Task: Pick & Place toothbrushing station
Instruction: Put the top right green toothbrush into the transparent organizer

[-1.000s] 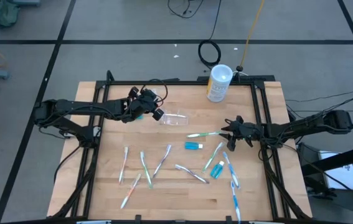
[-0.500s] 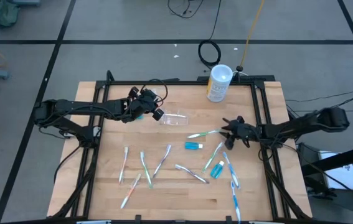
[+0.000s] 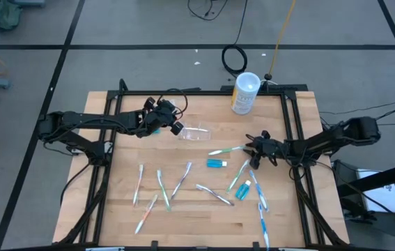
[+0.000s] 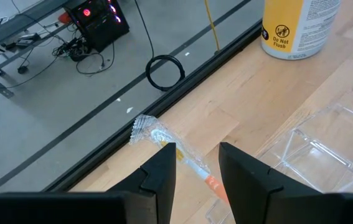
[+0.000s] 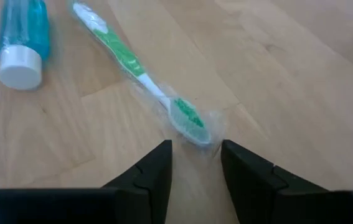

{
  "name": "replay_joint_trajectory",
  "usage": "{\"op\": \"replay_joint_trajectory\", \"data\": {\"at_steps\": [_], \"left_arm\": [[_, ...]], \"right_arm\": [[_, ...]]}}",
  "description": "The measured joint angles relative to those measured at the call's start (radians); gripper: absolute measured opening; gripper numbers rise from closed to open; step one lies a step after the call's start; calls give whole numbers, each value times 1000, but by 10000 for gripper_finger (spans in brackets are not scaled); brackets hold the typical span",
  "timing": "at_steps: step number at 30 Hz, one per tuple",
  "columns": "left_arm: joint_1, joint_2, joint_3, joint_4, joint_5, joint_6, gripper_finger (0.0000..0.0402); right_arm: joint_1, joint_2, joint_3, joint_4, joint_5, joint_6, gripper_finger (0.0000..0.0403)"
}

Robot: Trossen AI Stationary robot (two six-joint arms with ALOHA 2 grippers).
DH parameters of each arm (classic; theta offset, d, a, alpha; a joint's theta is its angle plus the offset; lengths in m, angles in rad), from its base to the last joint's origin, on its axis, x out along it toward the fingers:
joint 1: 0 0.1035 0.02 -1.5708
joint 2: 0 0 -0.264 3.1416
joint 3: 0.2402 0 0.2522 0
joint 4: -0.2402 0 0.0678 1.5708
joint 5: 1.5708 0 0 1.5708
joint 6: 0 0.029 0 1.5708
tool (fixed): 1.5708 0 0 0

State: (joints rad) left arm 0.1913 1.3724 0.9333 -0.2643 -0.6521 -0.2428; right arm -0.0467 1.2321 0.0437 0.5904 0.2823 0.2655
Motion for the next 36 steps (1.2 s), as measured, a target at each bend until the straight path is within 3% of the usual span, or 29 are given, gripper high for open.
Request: {"op": "replay_joint_trajectory", "data": {"at_steps": [5, 12, 24, 26, 32, 36], "left_arm": [[0, 0, 0, 0, 0, 0, 129], [0, 0, 0, 0, 0, 12, 129], [0, 0, 0, 5, 15, 6, 129], [-1, 0, 0, 36, 95, 4, 129], [-20, 27, 1, 297, 493, 34, 129], [-53, 102, 1, 469, 606, 31, 129]], "right_arm": [[0, 37, 0, 20, 2, 0, 98], [0, 65, 1, 124, -3, -21, 7], [0, 65, 2, 171, -2, -69, 1], [0, 65, 3, 186, -2, -81, 1], [0, 65, 4, 253, 0, -144, 0], [1, 65, 4, 311, 0, -159, 0]]}}
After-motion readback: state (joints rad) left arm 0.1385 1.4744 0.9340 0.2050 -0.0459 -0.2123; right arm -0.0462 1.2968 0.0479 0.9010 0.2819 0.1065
